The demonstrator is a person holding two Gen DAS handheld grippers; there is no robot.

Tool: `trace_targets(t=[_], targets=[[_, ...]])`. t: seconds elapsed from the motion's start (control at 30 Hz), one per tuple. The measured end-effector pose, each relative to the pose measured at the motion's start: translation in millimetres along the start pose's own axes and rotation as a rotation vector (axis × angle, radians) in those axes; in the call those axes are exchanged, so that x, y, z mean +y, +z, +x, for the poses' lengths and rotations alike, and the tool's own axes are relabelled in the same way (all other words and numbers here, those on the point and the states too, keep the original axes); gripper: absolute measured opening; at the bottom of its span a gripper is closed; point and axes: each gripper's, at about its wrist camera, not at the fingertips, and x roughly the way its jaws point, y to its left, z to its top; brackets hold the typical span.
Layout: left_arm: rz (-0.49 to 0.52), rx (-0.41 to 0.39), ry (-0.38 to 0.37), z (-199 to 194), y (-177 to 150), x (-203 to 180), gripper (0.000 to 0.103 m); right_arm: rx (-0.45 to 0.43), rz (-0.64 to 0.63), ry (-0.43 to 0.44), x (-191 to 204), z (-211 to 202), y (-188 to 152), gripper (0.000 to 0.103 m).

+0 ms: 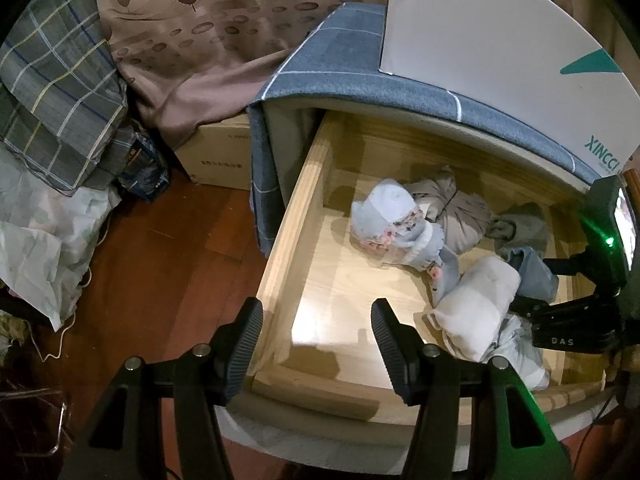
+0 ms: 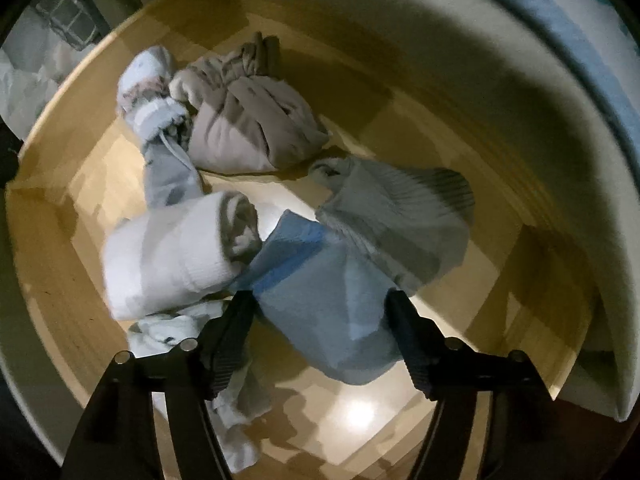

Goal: Take underwear out of drawer
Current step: 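Move the open right tool back into the drawer over the light blue sock, then close the right tool on the light blue sock with blue band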

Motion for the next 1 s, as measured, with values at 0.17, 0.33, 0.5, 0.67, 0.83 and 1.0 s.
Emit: trace_targets(t=[0.17, 0.33, 0.5, 0.67, 0.83, 1.0], targets=[[-0.001, 0.002, 0.0, 1.3, 0.6, -0.8, 0.058, 0.028, 0.016, -0.01, -3.1, 10.3, -0.9, 0.065], [0.0, 0.0, 0.001, 1.4, 0.6, -1.5, 0.058, 0.094, 0.121, -0.003, -11.3, 17.9, -8.0, 0.047], [0.0, -0.002, -0.001, 2.1, 0.6, -1.8, 0.058, 0.152, 0.203, -0.016, -17.1, 19.1, -25.2, 0.047], [-0.001, -0.001, -0.001, 2.1, 0.4, -1.9, 0.058, 0.219, 0.357, 0.033, -28.5, 22.1, -47.3, 0.047], [0.012, 0.004, -0.001, 3.0, 1.5, -4.4, 0.058, 0.26, 0.421, 0.015, -30.0, 24.1, -61.1, 0.047], [0.026, 0.02, -0.008, 5.4, 1.6, -6.8, 0.058, 0.297, 0.489, 0.031, -24.1, 27.8, -74.4, 0.047]])
